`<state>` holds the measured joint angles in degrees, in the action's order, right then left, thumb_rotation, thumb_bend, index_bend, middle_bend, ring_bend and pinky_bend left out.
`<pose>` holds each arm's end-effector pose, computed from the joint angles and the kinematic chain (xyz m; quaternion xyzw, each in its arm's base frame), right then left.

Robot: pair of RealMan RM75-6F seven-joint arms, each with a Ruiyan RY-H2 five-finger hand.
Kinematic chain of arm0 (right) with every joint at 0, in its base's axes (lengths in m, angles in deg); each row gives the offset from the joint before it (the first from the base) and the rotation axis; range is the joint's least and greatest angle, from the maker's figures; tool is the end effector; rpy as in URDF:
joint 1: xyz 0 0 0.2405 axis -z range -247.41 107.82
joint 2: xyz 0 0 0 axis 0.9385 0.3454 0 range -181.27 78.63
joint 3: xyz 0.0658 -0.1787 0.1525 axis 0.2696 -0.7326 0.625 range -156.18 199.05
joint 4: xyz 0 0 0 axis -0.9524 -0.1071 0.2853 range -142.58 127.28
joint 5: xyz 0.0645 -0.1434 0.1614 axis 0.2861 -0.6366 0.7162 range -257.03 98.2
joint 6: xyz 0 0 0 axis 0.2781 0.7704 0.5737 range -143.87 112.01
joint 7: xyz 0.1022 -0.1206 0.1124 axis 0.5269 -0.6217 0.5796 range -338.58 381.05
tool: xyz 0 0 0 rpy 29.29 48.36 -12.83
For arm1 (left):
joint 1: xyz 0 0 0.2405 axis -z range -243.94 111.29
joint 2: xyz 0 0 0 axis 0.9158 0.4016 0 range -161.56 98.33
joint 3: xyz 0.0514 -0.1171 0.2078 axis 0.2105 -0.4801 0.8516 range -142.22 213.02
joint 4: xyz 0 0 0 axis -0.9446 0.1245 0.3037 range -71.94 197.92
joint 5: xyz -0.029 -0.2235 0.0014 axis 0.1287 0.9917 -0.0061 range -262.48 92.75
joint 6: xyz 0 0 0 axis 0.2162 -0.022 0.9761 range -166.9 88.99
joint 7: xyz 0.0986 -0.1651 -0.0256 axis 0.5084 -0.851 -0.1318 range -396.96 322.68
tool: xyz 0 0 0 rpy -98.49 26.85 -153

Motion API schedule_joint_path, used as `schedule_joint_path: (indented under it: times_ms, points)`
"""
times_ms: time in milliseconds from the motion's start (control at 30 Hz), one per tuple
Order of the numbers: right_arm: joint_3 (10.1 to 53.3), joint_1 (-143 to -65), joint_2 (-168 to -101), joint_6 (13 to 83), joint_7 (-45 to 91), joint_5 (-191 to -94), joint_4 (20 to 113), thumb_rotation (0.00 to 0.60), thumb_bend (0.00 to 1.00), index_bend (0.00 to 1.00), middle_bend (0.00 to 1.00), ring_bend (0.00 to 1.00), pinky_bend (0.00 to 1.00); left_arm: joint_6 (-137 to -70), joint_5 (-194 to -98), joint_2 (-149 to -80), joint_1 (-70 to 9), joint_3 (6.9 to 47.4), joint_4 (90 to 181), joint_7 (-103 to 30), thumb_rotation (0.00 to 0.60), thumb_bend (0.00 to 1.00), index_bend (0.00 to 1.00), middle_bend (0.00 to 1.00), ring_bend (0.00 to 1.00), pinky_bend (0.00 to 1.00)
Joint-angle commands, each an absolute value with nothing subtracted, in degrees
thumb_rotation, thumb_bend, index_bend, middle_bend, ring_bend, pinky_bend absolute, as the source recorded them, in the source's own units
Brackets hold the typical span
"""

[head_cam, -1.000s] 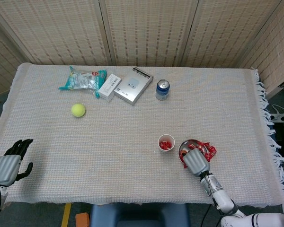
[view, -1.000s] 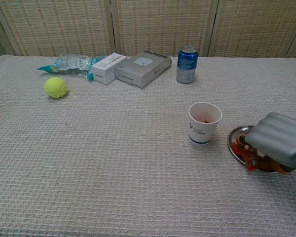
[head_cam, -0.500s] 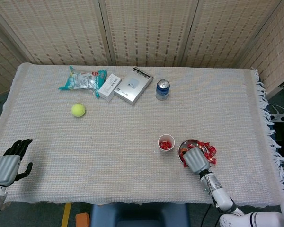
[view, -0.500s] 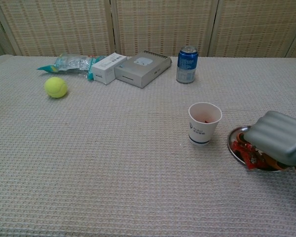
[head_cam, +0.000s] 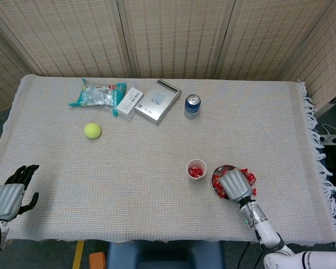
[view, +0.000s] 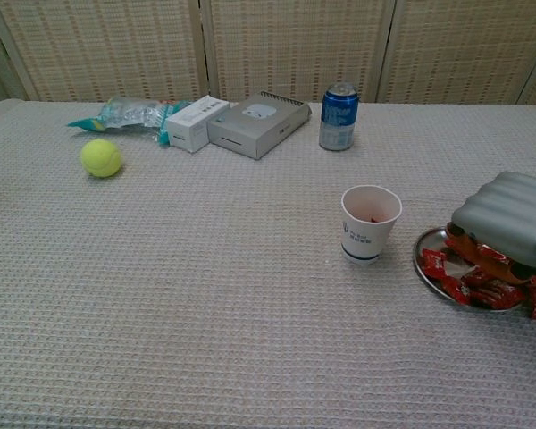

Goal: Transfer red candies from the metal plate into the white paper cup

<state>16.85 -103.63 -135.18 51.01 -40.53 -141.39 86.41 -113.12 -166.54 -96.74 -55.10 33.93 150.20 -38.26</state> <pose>-0.2074 -0.2985 -0.0430 0.8350 -0.1490 0.1252 0.5146 -0.3280 0.2606 0.1136 -0.6356 -0.4163 -0.3290 0.5607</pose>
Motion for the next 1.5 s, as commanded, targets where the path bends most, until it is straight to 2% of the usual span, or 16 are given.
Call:
schedule_joint_path:
  times_ms: [33, 300, 533, 933, 1067, 1200, 1500]
  points:
    - [18.0, -103.8, -134.5, 51.7, -39.7, -142.0, 87.7, 0.6, 0.42, 0.88, 0.78, 0.83, 1.0, -113.1, -166.5, -96.8, -55.1, 33.9, 150.2, -38.2, 0.6, 0.47, 0.0, 0.05, 0.01, 0.2]
    - [24.9, -106.6, -132.7, 54.2, -38.5, -143.5, 95.1, 0.6, 0.42, 0.88, 0.78, 0.83, 1.0, -113.0, -166.5, -96.7, -55.0, 33.9, 150.2, -38.3, 0.6, 0.47, 0.0, 0.05, 0.01, 0.2]
    - [29.8, -109.1, -137.6, 56.7, -37.2, -145.6, 93.4, 0.6, 0.42, 0.88, 0.78, 0.83, 1.0, -112.9, -166.6, -96.6, -55.0, 33.9, 150.1, -38.7, 0.6, 0.48, 0.0, 0.05, 0.02, 0.2]
    - [29.9, -110.3, -151.0, 56.0, -29.4, -148.0, 74.7, 0.6, 0.41, 0.82, 0.78, 0.83, 1.0, -112.6, -166.7, -96.4, -54.9, 34.1, 150.1, -39.2, 0.6, 0.47, 0.0, 0.06, 0.03, 0.2]
    - [30.3, -110.4, -152.9, 56.6, -24.4, -150.8, 71.2, 0.6, 0.41, 0.8, 0.78, 0.83, 1.0, -112.5, -166.6, -96.3, -54.9, 34.0, 150.0, -39.5, 0.6, 0.48, 0.0, 0.06, 0.03, 0.2]
    - [30.0, -110.2, -153.5, 56.2, -21.6, -152.4, 69.7, 0.6, 0.41, 0.71, 0.78, 0.83, 1.0, -112.3, -166.7, -96.3, -54.7, 34.1, 150.0, -39.6, 0.6, 0.47, 0.0, 0.07, 0.03, 0.2]
    - [30.0, -110.3, -154.5, 54.5, -21.1, -153.1, 67.6, 0.6, 0.41, 0.63, 0.74, 0.82, 1.0, -112.4, -166.8, -96.3, -54.8, 34.2, 150.0, -39.4, 0.6, 0.47, 0.0, 0.07, 0.03, 0.2]
